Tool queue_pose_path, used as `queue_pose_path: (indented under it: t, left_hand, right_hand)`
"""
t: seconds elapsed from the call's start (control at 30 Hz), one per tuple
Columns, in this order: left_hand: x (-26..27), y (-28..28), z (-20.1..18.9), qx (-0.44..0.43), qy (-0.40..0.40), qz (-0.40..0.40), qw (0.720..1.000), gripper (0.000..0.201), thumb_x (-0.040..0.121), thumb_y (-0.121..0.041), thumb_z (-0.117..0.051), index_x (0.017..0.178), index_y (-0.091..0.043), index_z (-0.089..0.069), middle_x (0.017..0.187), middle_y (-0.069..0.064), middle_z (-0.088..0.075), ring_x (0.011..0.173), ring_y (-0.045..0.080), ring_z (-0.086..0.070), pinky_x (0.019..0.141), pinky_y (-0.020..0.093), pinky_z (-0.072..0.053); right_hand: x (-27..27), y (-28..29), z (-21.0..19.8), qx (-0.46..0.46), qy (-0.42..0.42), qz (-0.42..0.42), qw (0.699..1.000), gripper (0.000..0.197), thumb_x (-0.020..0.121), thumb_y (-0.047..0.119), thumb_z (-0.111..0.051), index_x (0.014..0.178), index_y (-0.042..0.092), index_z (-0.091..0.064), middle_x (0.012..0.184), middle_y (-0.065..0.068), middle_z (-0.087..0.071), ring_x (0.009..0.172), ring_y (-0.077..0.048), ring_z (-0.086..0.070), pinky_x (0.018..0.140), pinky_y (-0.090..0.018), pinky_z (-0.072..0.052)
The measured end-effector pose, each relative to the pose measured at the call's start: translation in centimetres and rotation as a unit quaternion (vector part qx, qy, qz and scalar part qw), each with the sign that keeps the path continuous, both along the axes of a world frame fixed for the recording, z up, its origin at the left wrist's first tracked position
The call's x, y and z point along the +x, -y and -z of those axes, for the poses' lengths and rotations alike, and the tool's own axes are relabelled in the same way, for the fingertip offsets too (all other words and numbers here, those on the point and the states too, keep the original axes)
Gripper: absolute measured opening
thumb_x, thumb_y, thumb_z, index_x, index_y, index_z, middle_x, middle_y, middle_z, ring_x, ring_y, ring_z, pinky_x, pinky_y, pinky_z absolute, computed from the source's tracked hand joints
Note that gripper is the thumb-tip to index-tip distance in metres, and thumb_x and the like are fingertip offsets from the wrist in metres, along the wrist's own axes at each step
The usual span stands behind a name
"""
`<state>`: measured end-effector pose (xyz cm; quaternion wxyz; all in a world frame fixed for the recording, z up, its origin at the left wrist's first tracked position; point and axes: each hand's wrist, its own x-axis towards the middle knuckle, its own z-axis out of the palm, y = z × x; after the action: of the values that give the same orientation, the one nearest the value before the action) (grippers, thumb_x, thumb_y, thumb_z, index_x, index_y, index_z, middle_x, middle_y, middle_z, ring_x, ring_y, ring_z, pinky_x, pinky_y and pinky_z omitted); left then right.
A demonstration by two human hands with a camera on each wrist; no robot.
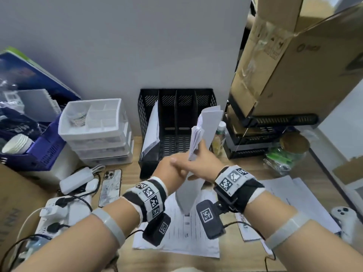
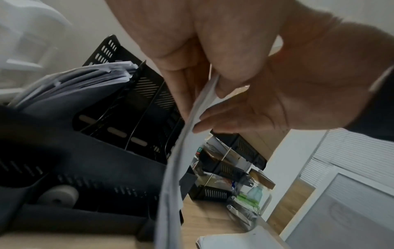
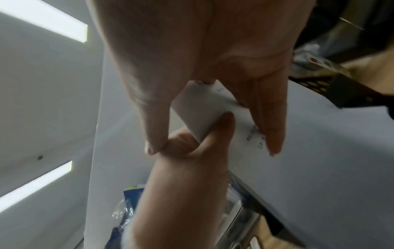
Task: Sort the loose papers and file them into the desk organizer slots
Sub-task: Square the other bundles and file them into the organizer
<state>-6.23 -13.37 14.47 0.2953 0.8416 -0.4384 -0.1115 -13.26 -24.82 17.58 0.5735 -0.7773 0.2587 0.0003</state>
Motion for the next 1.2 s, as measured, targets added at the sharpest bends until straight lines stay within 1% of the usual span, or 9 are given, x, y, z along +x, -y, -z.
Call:
queue_pose_path:
  t: [0.1,0.2,0.37,0.53,0.67,0.97,1.03,1.1,1.2]
  left_hand:
    - [0.5,-0.7,0.3,-0.074,-0.035,0.019,0.996,0.037,0.088,-0.009,-0.053,0.120,-0.021,-0.066,0.114,-0.005,-0.069,0.104,0.014,-0.066,0.095,0.032,-0.053]
    - [0.2,-1.1,0.8,-0.094,-0.106,0.063,0.988,0.068,0.084,-0.017,-0.053,0.149,-0.034,-0.043,0.143,-0.012,-0.049,0.130,0.007,-0.053,0.108,0.032,-0.048]
    - [1.8,-1.3,1.8,-0.096,-0.166,0.009,0.981,0.117,0.077,-0.038,-0.074,0.159,-0.035,0.009,0.166,-0.015,-0.008,0.154,0.006,-0.012,0.125,0.038,-0.024]
    - [4.7,-0.9,2.5,-0.115,-0.199,-0.015,0.973,0.133,0.069,-0.045,-0.083,0.154,-0.045,0.020,0.166,-0.016,-0.004,0.148,-0.002,-0.011,0.124,0.035,-0.021]
    - [8.0,0.3,3.5,-0.095,-0.188,-0.034,0.977,0.130,0.069,-0.044,-0.081,0.158,-0.035,0.015,0.166,-0.006,-0.006,0.152,0.009,-0.012,0.125,0.038,-0.017]
    - [14.5,3.2,6.8,-0.065,-0.194,-0.083,0.975,0.098,0.084,-0.036,-0.071,0.158,-0.039,-0.006,0.152,0.000,-0.048,0.134,0.021,-0.052,0.112,0.046,-0.045]
    - [15.3,3.4,6.9,-0.028,-0.195,-0.116,0.974,0.077,0.090,-0.035,-0.065,0.155,-0.031,-0.024,0.144,0.003,-0.057,0.127,0.027,-0.059,0.107,0.046,-0.048]
    - [16.0,3.5,7.4,0.044,-0.171,-0.146,0.973,0.054,0.094,-0.038,-0.060,0.142,-0.022,-0.042,0.129,0.009,-0.066,0.114,0.034,-0.065,0.097,0.046,-0.054]
    - [16.2,3.4,7.8,0.091,-0.168,-0.153,0.970,0.033,0.090,-0.039,-0.060,0.114,-0.017,-0.058,0.104,0.012,-0.072,0.091,0.036,-0.071,0.082,0.047,-0.060]
  right_hand:
    - [0.5,1.2,-0.5,0.040,0.014,0.025,0.999,0.058,0.074,0.025,-0.063,0.128,0.012,-0.044,0.104,-0.014,-0.065,0.092,-0.030,-0.069,0.059,-0.046,-0.062]
    - [0.8,2.4,-1.6,0.029,0.031,0.040,0.998,0.033,0.087,0.010,-0.050,0.119,0.006,-0.051,0.103,-0.021,-0.064,0.086,-0.037,-0.071,0.059,-0.050,-0.061]
    - [2.1,3.4,-6.1,-0.016,0.084,-0.012,0.996,0.025,0.095,-0.001,-0.047,0.113,0.016,-0.052,0.096,-0.005,-0.066,0.084,-0.022,-0.068,0.057,-0.037,-0.061]
    - [5.8,4.4,-7.5,-0.039,0.084,-0.018,0.996,0.024,0.096,0.002,-0.050,0.117,0.015,-0.053,0.098,-0.003,-0.067,0.086,-0.022,-0.068,0.057,-0.034,-0.061]
    - [9.3,5.1,-6.8,-0.018,0.068,0.016,0.997,0.030,0.096,0.001,-0.051,0.124,0.009,-0.052,0.103,-0.005,-0.067,0.087,-0.022,-0.069,0.056,-0.035,-0.061]
    - [16.5,5.3,-3.0,-0.054,0.063,0.102,0.991,0.033,0.095,0.009,-0.051,0.128,0.012,-0.053,0.115,-0.010,-0.063,0.106,-0.033,-0.064,0.079,-0.055,-0.059]
    - [17.4,4.7,-1.5,-0.106,0.057,0.109,0.987,0.035,0.094,0.015,-0.052,0.129,0.012,-0.055,0.118,-0.009,-0.066,0.106,-0.027,-0.064,0.083,-0.040,-0.059]
    - [17.8,3.7,0.2,-0.138,0.037,0.091,0.986,0.035,0.097,0.015,-0.050,0.131,0.010,-0.054,0.114,-0.010,-0.066,0.097,-0.024,-0.065,0.065,-0.018,-0.056]
    - [17.4,1.9,2.8,-0.180,-0.009,0.033,0.983,0.042,0.098,0.019,-0.048,0.140,0.013,-0.046,0.116,-0.013,-0.066,0.100,-0.027,-0.065,0.074,-0.022,-0.049]
